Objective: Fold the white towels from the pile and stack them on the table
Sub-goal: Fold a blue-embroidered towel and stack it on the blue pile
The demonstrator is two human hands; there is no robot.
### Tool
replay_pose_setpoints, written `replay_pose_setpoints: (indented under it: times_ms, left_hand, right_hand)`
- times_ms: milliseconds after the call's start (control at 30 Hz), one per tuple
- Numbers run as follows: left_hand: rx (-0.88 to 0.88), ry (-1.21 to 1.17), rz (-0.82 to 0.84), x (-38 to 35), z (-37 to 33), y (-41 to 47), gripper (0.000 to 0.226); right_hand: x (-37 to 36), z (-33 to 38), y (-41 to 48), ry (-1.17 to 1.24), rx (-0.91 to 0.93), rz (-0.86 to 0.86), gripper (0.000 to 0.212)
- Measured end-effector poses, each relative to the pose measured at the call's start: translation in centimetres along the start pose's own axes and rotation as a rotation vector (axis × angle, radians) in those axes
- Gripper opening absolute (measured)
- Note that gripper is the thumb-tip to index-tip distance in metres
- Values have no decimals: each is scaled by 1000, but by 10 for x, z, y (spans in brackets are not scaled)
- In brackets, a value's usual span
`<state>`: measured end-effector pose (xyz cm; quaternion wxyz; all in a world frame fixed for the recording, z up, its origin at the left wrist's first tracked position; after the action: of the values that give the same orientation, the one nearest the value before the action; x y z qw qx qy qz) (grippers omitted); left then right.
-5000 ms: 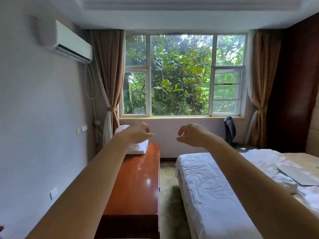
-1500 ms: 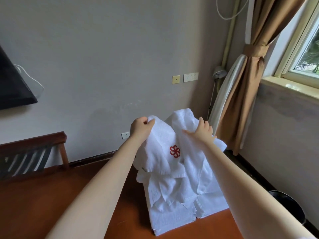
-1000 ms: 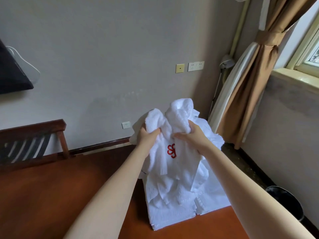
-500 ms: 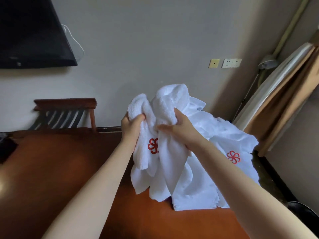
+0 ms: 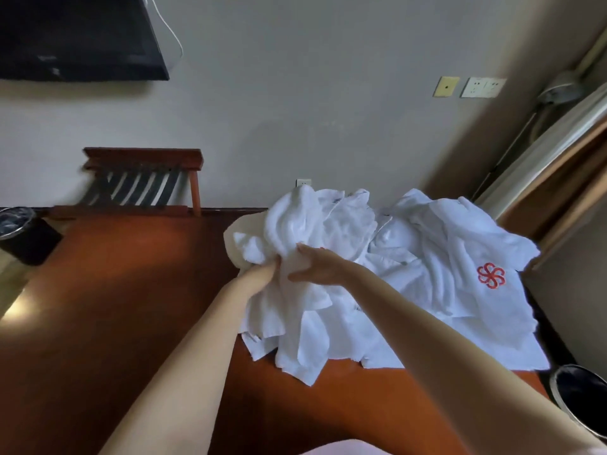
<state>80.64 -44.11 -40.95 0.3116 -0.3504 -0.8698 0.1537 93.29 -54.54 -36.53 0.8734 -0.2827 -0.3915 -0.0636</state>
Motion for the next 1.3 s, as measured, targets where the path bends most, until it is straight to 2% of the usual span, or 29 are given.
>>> replay_pose_setpoints:
  times_ms: [67,133,200,267,367,467,600,667,767,900,1033,1100,1200,1300]
  left_hand:
    - [13,13,-153,7,-2,-2,61]
    - [-55,158,-369,13,-10,-9,65]
    - [-235,250,-504,16,-23,-17,63]
    - [-385,327,-547,12,-42,-22,58]
    - [-530,405,-469,-10,-72,-25,51]
    - [-639,355,-346,-48,-107,-25,44]
    - [-727,231,-209,-110,-156,-32,42]
    - [-768,256,-143,-141,-178,-33,43]
    - [-707,311,-25,-183,-205,-33,47]
    - [-458,213,90,-232,-220,-30,66]
    - [-232,241,41,-258,-205,-15,86]
    - [-120,254,43,-261,-186,-8,102]
    - [-111,293,97,-268,-159,0,117]
    - [-191,419,85,-279,-145,8,117]
  right_hand:
    - [7,0,4,49,1,-52,66]
    - [13,-3,5,154,3,-188,43]
    - [18,-8,3,212,15,-321,30]
    - [24,-12,-2,254,21,-393,27]
    - [39,-21,-10,276,0,-491,28]
    - [61,-42,-26,281,-36,-607,32]
    - [95,-95,-61,261,-90,-742,38]
    - [113,-131,-80,221,-141,-804,37]
    - [137,-188,-103,252,-237,-823,43]
    - [163,-250,-117,182,-359,-814,65]
    - [175,-286,-106,165,-420,-593,109]
    - [173,-293,-93,128,-433,-457,124]
    - [152,-300,-76,-2,-378,-323,125]
    - [133,-314,-71,-18,-389,-364,115]
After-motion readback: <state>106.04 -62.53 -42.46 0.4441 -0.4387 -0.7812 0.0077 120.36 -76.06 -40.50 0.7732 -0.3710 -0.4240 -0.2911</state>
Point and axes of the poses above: each hand's wrist, its own y-axis towards the middle knuckle, its own x-axis out of the back of the hand, z = x × y, the point moved 1 cm from there along y, towards the middle knuckle, and after that the axes turned 5 degrees about -x, right-handed, at the moved point
